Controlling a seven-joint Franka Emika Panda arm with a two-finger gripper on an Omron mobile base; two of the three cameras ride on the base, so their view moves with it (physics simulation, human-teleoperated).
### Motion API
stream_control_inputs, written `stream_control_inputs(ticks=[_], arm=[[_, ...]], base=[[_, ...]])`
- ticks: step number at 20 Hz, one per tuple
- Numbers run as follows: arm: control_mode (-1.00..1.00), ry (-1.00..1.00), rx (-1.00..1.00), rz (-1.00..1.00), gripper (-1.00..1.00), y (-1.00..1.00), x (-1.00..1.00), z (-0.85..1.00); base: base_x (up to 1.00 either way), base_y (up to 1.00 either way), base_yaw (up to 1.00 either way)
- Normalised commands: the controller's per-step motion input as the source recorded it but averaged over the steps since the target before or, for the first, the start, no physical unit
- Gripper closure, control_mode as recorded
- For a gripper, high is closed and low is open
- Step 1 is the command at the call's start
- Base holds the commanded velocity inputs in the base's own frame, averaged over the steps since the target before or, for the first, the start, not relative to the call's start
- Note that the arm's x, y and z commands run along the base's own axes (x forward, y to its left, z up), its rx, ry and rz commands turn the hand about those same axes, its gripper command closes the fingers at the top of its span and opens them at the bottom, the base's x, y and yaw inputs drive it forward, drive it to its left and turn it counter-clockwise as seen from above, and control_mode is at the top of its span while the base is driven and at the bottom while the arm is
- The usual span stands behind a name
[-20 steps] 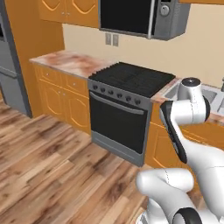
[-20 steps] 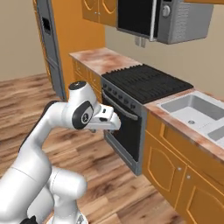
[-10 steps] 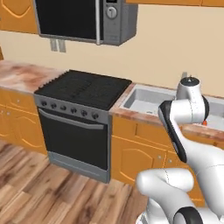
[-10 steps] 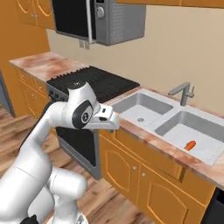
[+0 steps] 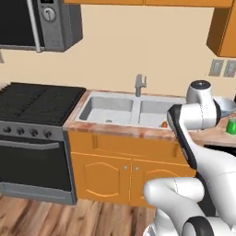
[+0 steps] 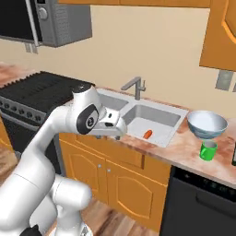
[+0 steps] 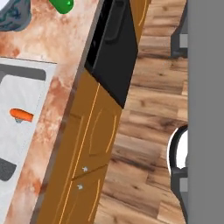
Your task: Clear the mugs and bowl far away from the sink.
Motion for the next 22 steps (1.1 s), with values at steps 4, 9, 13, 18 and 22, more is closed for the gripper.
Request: stream_control_inputs(ticks=[4,9,13,18,22], arm=[[1.0,0.0,0.0,0.0,-1.0,0.0,0.0,0.0],[1.0,0.0,0.0,0.0,-1.0,0.0,0.0,0.0],[1.0,0.0,0.0,0.0,-1.0,0.0,0.0,0.0],[1.0,0.0,0.0,0.0,-1.0,0.0,0.0,0.0],[1.0,0.0,0.0,0.0,-1.0,0.0,0.0,0.0]], base=[[0.0,-0.65,-0.31],[0.13,-0.6,-0.31],[0.54,-0.22,-0.36],[0.6,-0.08,-0.29],[0.2,-0.17,-0.11]])
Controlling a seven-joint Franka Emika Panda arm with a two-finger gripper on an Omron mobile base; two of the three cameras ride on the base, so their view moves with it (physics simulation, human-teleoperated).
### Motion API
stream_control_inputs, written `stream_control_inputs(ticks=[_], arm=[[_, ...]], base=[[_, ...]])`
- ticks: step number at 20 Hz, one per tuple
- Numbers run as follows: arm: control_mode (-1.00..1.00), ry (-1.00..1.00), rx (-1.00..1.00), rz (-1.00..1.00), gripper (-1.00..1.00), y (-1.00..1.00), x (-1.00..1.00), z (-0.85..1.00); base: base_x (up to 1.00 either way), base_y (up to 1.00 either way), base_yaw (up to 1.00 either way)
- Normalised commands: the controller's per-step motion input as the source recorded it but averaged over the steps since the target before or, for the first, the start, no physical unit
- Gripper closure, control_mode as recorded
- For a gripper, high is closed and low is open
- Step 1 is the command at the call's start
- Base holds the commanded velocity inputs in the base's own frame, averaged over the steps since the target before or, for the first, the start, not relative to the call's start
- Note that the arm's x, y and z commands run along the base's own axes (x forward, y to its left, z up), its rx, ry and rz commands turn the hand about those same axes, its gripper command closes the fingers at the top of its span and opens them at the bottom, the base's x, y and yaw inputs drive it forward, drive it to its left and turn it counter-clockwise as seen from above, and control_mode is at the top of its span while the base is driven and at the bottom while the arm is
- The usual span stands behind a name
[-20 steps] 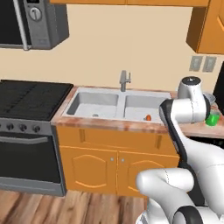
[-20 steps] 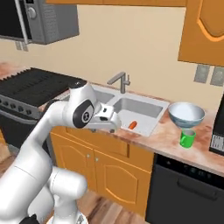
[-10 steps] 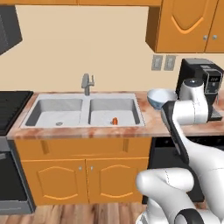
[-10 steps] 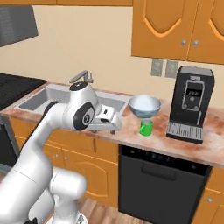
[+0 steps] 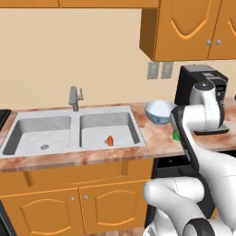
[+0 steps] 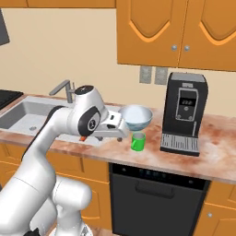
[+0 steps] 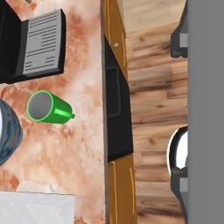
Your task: Clear the mugs and bowl far away from the sink.
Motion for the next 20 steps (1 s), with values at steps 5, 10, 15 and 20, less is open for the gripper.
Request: stream_control_inputs(ticks=[5,10,15,20], arm=[[-1.0,0.0,0.07,0.0,-1.0,-0.05,0.15,-0.24],[-1.0,0.0,0.1,0.0,-1.0,-0.02,0.63,-0.33],[-1.0,0.0,0.09,-0.08,-1.0,-0.08,0.75,-0.44],[-1.0,0.0,0.07,-0.15,-1.0,-0.04,0.64,-0.39]], base=[[0.03,-0.11,0.0],[0.0,0.0,0.0],[0.0,0.0,0.0],[0.0,0.0,0.0]])
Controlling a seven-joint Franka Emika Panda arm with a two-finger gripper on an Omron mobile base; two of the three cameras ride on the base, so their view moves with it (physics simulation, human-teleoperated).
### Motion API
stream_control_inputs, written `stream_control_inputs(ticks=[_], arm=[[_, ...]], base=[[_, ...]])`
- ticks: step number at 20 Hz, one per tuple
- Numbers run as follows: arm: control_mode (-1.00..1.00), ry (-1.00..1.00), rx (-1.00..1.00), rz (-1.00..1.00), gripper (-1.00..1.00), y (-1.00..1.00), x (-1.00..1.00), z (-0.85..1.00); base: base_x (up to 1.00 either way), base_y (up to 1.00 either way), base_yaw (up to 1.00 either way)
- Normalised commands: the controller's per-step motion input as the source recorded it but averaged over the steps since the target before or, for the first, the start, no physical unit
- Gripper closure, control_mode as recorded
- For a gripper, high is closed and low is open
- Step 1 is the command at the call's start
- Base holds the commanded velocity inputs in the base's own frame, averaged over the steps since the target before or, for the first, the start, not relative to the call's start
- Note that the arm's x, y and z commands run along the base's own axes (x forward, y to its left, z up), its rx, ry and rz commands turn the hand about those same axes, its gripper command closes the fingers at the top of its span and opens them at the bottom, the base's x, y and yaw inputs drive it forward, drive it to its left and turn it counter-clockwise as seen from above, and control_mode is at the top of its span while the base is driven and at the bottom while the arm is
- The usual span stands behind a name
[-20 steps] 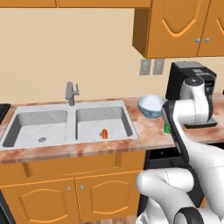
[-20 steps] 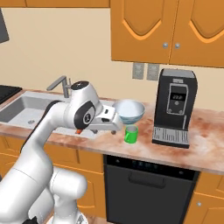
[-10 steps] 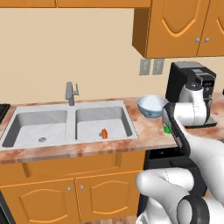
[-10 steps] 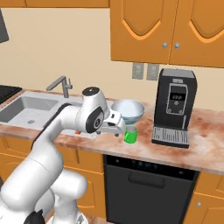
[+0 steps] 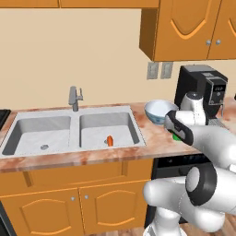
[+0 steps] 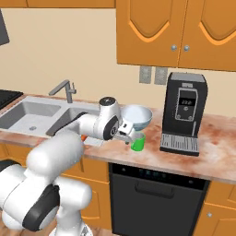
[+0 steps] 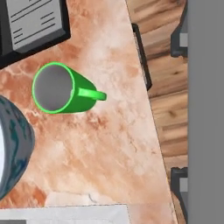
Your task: Clear the mugs and bowl far away from the sink.
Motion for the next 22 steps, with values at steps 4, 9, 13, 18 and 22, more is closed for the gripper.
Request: stream_control_inputs(ticks=[4,9,13,18,22], arm=[[-1.0,0.0,0.07,-0.14,-1.0,-0.23,0.33,-0.24],[-1.0,0.0,0.08,-0.12,-1.0,-0.36,0.09,-0.16],[-1.0,0.0,0.06,-0.04,-1.0,-0.18,0.2,-0.28],[-1.0,0.0,0.04,0.0,-1.0,-0.13,0.26,-0.32],[-1.0,0.0,0.03,0.0,-1.0,-0.03,0.16,-0.3]], base=[[0.0,0.0,0.0],[0.0,0.0,0.0],[0.0,0.0,0.0],[0.0,0.0,0.0],[0.0,0.0,0.0]])
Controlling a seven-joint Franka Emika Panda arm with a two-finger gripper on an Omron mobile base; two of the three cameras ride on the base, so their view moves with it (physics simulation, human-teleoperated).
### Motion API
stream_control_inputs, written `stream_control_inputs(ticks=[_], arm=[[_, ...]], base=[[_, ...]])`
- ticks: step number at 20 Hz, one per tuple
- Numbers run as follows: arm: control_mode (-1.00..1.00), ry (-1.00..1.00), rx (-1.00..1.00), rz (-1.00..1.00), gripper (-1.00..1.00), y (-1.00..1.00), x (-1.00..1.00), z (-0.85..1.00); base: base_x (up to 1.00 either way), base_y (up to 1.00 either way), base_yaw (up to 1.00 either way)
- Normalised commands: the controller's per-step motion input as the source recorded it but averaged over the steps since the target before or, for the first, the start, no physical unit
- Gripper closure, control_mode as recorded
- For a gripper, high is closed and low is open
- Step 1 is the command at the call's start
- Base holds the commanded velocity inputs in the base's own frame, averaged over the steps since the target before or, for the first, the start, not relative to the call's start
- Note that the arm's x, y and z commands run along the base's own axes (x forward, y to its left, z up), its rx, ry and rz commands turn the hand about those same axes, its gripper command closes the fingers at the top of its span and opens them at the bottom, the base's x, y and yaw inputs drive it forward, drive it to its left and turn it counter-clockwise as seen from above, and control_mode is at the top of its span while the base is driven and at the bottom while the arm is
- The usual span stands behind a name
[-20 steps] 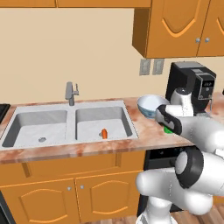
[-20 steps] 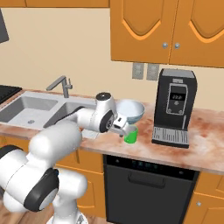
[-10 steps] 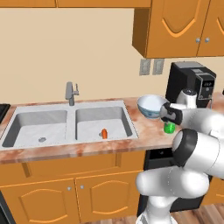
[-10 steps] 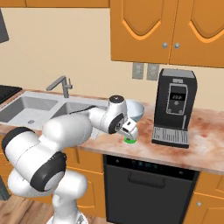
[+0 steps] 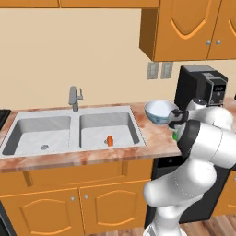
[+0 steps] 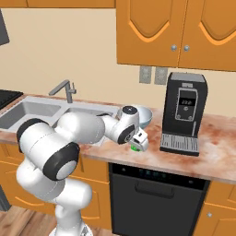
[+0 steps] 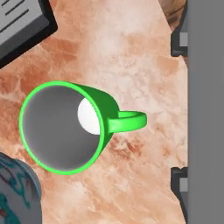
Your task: Clear the mugs and bowl far away from the sink.
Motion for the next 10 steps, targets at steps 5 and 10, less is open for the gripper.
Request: stream_control_inputs(ticks=[5,10], arm=[[-1.0,0.0,0.0,0.0,-1.0,0.0,0.23,-0.32],[-1.0,0.0,0.01,0.0,-1.0,-0.02,0.21,-0.17]], base=[[0.0,0.0,0.0],[0.0,0.0,0.0]])
